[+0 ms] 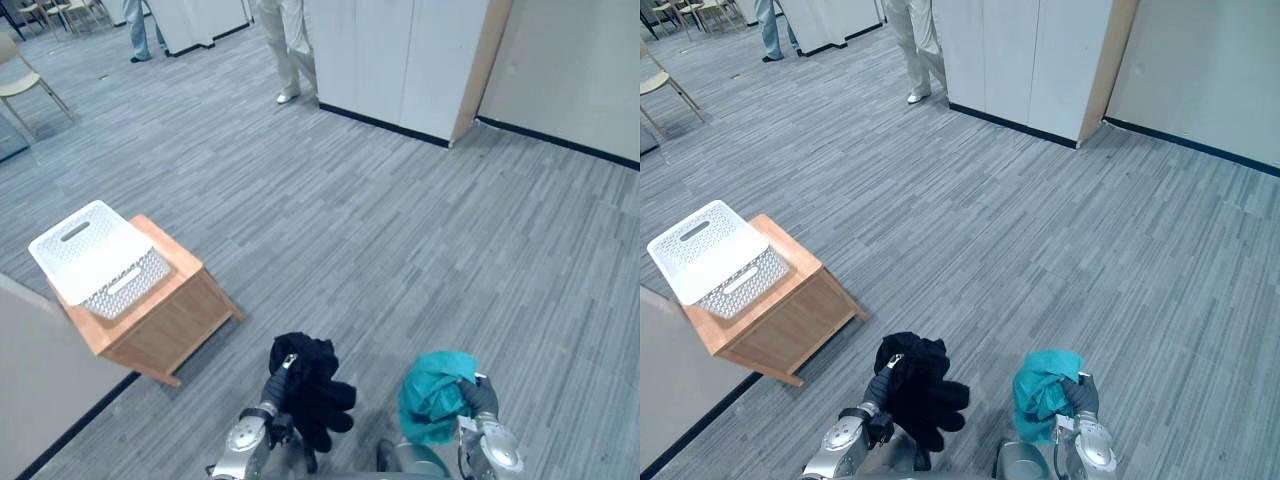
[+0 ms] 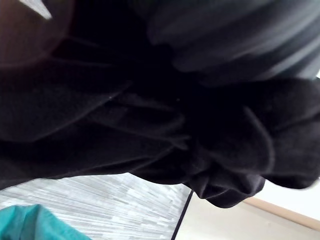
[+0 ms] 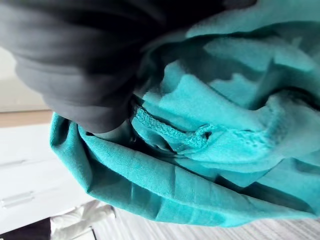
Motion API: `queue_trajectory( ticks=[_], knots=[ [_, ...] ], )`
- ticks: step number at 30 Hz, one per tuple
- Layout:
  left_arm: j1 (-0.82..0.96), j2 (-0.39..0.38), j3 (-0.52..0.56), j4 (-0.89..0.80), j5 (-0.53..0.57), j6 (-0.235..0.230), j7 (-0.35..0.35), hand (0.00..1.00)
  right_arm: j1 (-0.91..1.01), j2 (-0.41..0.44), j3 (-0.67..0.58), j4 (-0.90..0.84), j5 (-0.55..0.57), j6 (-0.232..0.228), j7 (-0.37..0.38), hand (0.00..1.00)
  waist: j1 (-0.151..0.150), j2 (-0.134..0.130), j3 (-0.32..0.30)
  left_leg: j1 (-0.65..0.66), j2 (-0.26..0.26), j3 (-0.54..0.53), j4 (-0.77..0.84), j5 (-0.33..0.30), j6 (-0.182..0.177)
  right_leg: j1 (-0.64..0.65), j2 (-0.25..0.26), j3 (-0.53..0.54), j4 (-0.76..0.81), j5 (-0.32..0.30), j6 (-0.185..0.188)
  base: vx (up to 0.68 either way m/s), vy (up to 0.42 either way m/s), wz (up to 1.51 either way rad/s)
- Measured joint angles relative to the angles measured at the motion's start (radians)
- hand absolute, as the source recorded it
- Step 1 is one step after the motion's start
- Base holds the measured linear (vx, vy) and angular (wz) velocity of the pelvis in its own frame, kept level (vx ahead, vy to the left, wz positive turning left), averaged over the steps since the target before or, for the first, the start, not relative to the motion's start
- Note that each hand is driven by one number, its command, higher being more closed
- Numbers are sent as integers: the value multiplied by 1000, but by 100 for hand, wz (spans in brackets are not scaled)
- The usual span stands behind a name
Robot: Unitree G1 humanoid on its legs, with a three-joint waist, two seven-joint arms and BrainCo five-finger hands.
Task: Tidy the bed and pick cloth on bed and put in laundry
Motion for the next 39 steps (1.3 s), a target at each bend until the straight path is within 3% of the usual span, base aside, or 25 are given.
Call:
queue_trajectory(
  ticks=[3, 4, 5, 7, 8, 9, 10, 11, 13, 15, 17, 18, 21, 22, 25, 26, 27, 31, 32, 33, 34, 35, 37, 38, 39],
  knots=[
    [-4, -7, -26, -4, -4, 5, 27, 100, 19, -13, -24, 2, -20, 1, 19, 100, 4, 11, -3, -60, 55, 52, -77, 14, -17, 135, 34, -25, -68, -83, 26, 647, 23, 10],
    [-5, -7, -32, -3, -3, 10, 27, 100, 23, -15, -25, 4, -19, 1, 23, 100, 3, 3, -6, -64, 55, 66, -56, 56, 42, 154, 25, -35, -59, -113, 31, 615, 129, 15],
    [-4, -8, -38, -2, -3, 17, 29, 100, 34, -15, -31, 12, -16, 1, 25, 100, 9, -50, -43, -78, 29, 125, 7, 100, 100, 153, -36, -60, -18, -171, 71, 665, 95, 44],
    [-11, -34, -39, 17, -2, 18, 37, 100, 30, -34, -47, 24, -11, -1, 32, 100, -1, -69, -59, -53, -36, 137, -3, 175, 219, 71, -110, -106, 259, -201, 123, 715, 77, 68],
    [-15, -33, -39, 18, -2, 16, 44, 100, 24, -32, -66, 44, -6, 1, 38, 100, 0, -93, -61, -3, -97, 115, -28, 180, 266, -23, -193, -116, 547, -136, 134, 593, 72, 82],
    [-16, -31, -39, 19, -2, 16, 47, 100, 27, -24, -70, 48, -6, 4, 38, 100, -5, -107, -61, 27, -127, 92, -40, 162, 270, -60, -217, -103, 662, -49, 133, 894, 66, 133],
    [-12, -28, -39, 19, -3, 15, 53, 100, 27, -10, -67, 54, -7, 6, 39, 100, -22, -119, -56, 84, -164, 25, -55, 134, 270, -119, -214, -45, 822, -13, 139, 878, -3, 154],
    [-8, -19, -39, 26, -4, 16, 59, 100, 26, 8, -61, 53, -11, 6, 42, 100, -26, -108, -48, 147, -171, -45, -57, 100, 256, -173, -167, -4, 888, -81, 135, 729, -14, 151],
    [-6, -3, -42, 28, -3, 16, 64, 100, 49, 37, -55, 35, -14, 3, 36, 100, -39, -85, -40, 272, -167, -184, -81, 34, 234, -258, -84, 15, 855, -146, 98, 579, -122, 163],
    [-8, 6, -58, 28, 1, 16, 65, 100, 74, 45, -43, 8, -13, 1, 21, 100, -50, -66, -48, 324, -162, -288, -85, -7, 219, -355, -70, 35, 768, -157, 79, 663, -271, 198],
    [-10, 14, -69, 34, 7, 17, 60, 100, 95, 44, -39, 3, -3, -1, 18, 100, -49, -58, -46, 379, -138, -394, -81, -58, 181, -433, -76, 84, 450, -107, 82, 636, -399, 183],
    [-6, 25, -68, 34, 10, 19, 54, 100, 95, 50, -39, 5, 10, -1, 17, 100, -44, -78, -52, 408, -126, -430, -68, -92, 149, -438, -105, 93, 200, -21, 94, 476, -369, 105],
    [35, 72, -51, 34, 12, 28, 52, 100, 48, 61, -18, 18, 25, 0, 19, 100, -14, -116, -69, 480, -91, -439, -14, -225, 75, -473, -152, 77, 27, 37, 97, 746, -623, 43],
    [54, 74, -33, 36, 12, 39, 58, 100, 20, 50, -17, 35, 25, 3, 22, 100, -10, -102, -84, 513, -48, -437, 6, -265, 48, -478, -130, 60, 71, 148, 117, 781, -594, -1],
    [102, 42, -23, 35, 4, 41, 82, 100, -62, -7, -7, 53, 27, 18, 29, 100, 10, -8, -98, 379, 75, -378, 404, -187, -31, -458, -48, -17, 182, 216, 37, 745, -581, 10],
    [119, 5, 1, 33, -3, 40, 91, 100, -88, -42, 23, 57, 22, 29, 43, 100, 30, 33, -89, 257, 147, -370, 649, -66, -12, -402, 9, -34, 147, 184, 18, 620, -430, 2],
    [134, -13, 30, 28, -11, 40, 91, 100, -113, -62, 48, 63, -1, 34, 67, 100, 48, 52, -81, 159, 183, -354, 820, -72, 5, -322, 42, -40, 88, 172, 0, 612, -406, -3],
    [190, -14, 81, -36, -76, 22, 89, 100, -130, -56, 105, 60, -98, -14, 150, 100, 95, -7, -58, 43, 110, -229, 680, -91, 24, -99, 23, -100, -54, 138, -11, 523, -366, 30],
    [195, -18, 88, -46, -100, 10, 87, 100, -131, -58, 124, 53, -116, -26, 165, 100, 99, -14, -62, 25, 89, -164, 566, -89, 24, -56, 22, -135, -90, 131, -15, 603, -349, 95],
    [194, -30, 99, -50, -119, -2, 86, 100, -129, -58, 151, 36, -135, -35, 184, 100, 103, -26, -68, 20, 74, 26, 397, -81, 29, 10, 23, -219, -145, 110, -22, 513, -281, 124],
    [193, -35, 96, -50, -120, -4, 86, 100, -127, -58, 164, 31, -136, -35, 188, 100, 103, -33, -73, 22, 65, 124, 348, -74, 46, 31, 24, -262, -158, 97, -18, 529, -259, 174],
    [188, -50, 90, -48, -117, -4, 81, 100, -119, -59, 181, 11, -147, -34, 193, 100, 98, -45, -83, 38, 44, 313, 267, -62, 99, 66, 31, -355, -159, 72, 2, 421, -216, 153],
    [196, -82, 79, -48, -111, -1, 64, 100, -120, -63, 210, -27, -157, -35, 195, 100, 97, -37, -95, 74, -16, 487, 129, -35, 192, 85, 57, -469, -103, 19, 46, 555, -245, 170],
    [201, -88, 71, -48, -106, 0, 63, 100, -125, -65, 224, -36, -167, -36, 199, 100, 100, -34, -97, 93, -38, 503, 66, -20, 218, 82, 58, -491, -40, -26, 52, 379, -103, 170],
    [213, -88, 51, -48, -95, 7, 65, 100, -143, -72, 259, -36, -173, -38, 211, 100, 109, -14, -111, 136, -81, 478, -24, -12, 314, 57, 54, -526, 128, -116, 61, 405, -80, 206]
  ],
)
